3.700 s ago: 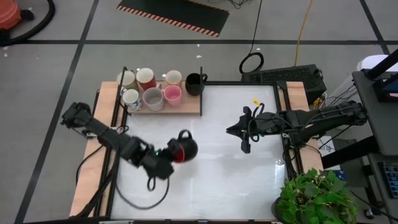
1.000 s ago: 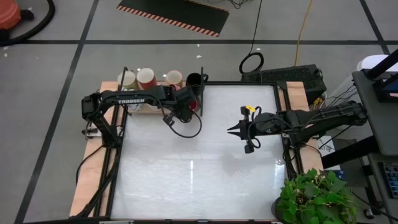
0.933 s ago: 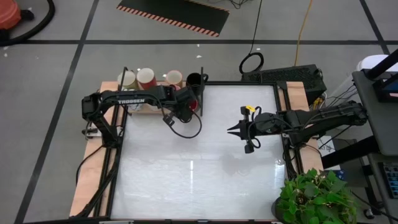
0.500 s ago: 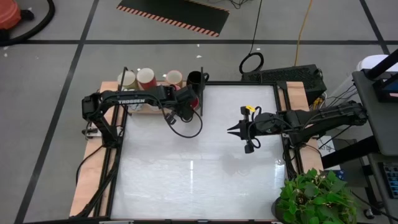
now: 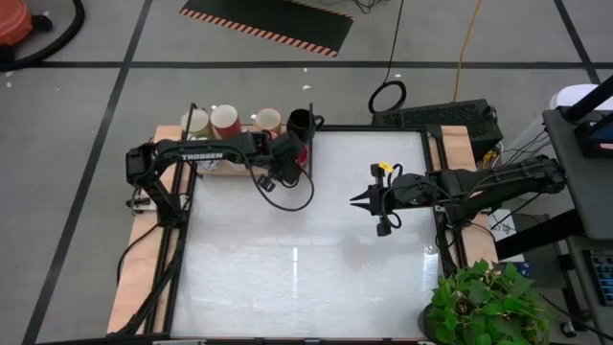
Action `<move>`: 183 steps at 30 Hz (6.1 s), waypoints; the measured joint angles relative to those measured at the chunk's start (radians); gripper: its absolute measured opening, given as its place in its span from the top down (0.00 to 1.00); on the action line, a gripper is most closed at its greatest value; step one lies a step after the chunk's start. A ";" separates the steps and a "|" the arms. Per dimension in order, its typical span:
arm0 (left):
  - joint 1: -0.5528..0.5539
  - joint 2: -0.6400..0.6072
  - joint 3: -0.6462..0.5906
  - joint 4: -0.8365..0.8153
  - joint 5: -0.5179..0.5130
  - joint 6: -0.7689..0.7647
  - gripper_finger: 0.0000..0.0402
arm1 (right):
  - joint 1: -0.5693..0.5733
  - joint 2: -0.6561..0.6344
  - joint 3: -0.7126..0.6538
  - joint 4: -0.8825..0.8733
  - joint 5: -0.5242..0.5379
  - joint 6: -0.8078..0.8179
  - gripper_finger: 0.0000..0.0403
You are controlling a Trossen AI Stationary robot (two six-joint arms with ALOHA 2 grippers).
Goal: Place coffee mugs
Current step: Put the orange mug on the shelf, then return to Home Position
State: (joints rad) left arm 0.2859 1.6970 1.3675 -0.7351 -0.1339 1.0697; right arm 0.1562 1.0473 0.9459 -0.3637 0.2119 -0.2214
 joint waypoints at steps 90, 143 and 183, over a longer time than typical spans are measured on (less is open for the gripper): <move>-0.897 -1.169 -1.057 0.458 -0.736 -1.287 0.99 | 0.003 0.048 -0.231 0.652 0.042 0.171 1.00; -0.761 -1.331 -1.357 0.860 -0.599 -1.264 0.99 | -0.066 0.476 -0.751 1.677 -0.163 0.145 1.00; -0.766 -1.332 -1.357 0.941 -0.694 -1.127 0.99 | 0.171 0.277 -0.933 1.770 0.225 -0.044 1.00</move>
State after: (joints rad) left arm -0.4797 0.3649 0.0109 0.2054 -0.8281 -0.0573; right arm 0.3276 1.3245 0.0132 1.4060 0.4370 -0.2658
